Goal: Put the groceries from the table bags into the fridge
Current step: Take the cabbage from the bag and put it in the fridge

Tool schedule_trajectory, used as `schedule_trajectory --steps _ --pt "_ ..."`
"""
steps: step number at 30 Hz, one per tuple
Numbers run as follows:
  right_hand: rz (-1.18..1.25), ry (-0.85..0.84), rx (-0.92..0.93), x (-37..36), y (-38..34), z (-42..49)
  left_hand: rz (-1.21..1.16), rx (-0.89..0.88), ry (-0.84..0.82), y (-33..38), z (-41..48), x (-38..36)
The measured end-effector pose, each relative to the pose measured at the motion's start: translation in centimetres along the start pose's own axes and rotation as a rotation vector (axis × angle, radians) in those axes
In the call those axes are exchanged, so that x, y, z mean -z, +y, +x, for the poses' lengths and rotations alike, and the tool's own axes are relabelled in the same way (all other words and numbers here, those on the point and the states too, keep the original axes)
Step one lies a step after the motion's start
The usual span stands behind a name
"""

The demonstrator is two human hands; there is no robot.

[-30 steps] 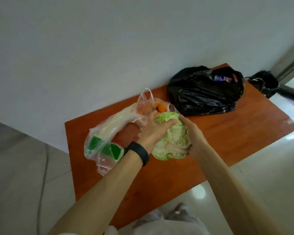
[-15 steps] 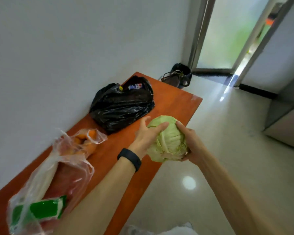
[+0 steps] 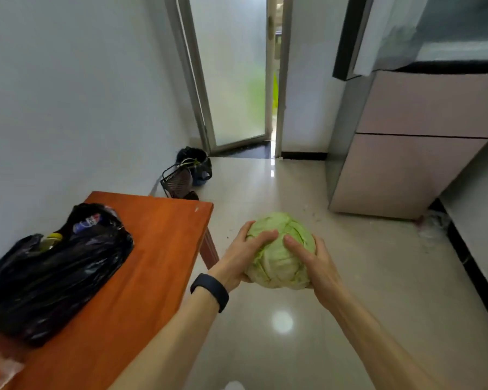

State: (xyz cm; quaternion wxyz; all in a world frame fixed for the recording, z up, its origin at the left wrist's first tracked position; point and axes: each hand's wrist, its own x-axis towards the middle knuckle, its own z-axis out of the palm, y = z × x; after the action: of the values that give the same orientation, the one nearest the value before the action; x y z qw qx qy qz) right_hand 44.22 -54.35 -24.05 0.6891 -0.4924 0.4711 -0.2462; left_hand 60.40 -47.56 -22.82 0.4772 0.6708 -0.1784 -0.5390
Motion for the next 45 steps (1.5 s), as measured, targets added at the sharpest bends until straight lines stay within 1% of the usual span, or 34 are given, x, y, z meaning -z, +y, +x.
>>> schedule_trajectory --steps 3,6,8,11,16,19,24,27,30,33,38,42,45 --pt "0.027 0.075 0.03 4.7 -1.9 2.0 0.07 -0.052 -0.083 3.0 2.7 -4.9" --pt "0.057 0.151 0.092 9.6 -4.2 4.3 0.113 -0.084 -0.189 6.0 6.1 -9.6" --pt "0.06 0.172 0.151 12.9 -6.1 6.1 0.135 -0.129 -0.253 8.4 8.5 -12.8" --pt "0.038 0.189 0.242 17.6 -10.1 9.3 0.129 -0.189 -0.322 12.4 12.3 -17.5" --pt "-0.06 0.26 0.38 25.9 -18.0 16.0 0.121 -0.344 -0.432 21.0 19.5 -25.9" --pt "-0.085 0.3 0.431 30.6 -22.6 19.5 0.112 -0.442 -0.481 26.2 23.0 -30.8" --pt "-0.076 0.376 0.514 37.9 -29.3 24.6 0.14 -0.541 -0.543 33.8 28.6 -38.9" --pt "-0.047 0.377 0.56 42.1 -32.2 27.8 0.162 -0.591 -0.566 37.6 31.8 -43.4" --pt "-0.016 0.339 0.588 46.8 -34.6 31.8 0.203 -0.653 -0.554 40.8 35.0 -47.9" --pt "-0.046 0.305 0.611 51.8 -37.3 35.8 0.247 -0.706 -0.517 44.2 38.4 -52.6" --pt "-0.097 0.256 0.644 59.4 -43.2 42.1 0.246 -0.725 -0.438 49.8 43.3 -59.5" --pt "-0.117 0.23 0.687 63.1 -48.2 47.0 0.248 -0.769 -0.386 54.3 46.1 -63.1" --pt "-0.124 0.201 0.729 65.0 -51.3 51.1 0.225 -0.767 -0.275 57.0 48.7 -64.9"
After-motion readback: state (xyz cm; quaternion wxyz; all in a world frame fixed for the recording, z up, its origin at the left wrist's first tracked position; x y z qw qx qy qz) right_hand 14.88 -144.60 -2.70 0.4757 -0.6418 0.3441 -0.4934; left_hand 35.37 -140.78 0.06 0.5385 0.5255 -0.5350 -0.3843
